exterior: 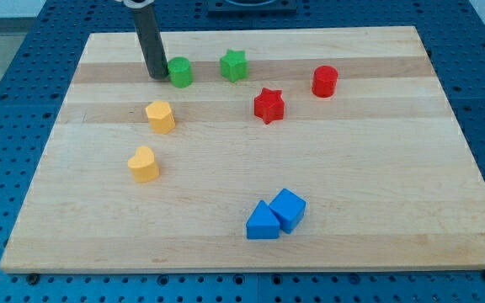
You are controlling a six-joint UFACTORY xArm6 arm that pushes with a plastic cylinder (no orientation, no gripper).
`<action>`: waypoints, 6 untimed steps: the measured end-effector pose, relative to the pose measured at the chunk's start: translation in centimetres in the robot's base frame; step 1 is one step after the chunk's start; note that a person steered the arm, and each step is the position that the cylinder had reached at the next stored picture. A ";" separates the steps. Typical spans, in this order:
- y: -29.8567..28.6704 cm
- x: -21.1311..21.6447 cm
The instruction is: Slide green circle closer to the green star
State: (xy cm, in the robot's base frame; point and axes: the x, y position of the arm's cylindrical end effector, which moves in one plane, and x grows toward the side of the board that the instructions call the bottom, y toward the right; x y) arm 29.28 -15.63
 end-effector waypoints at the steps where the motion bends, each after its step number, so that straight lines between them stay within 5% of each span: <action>1: 1.1 -0.2; 6: 10.4 3.7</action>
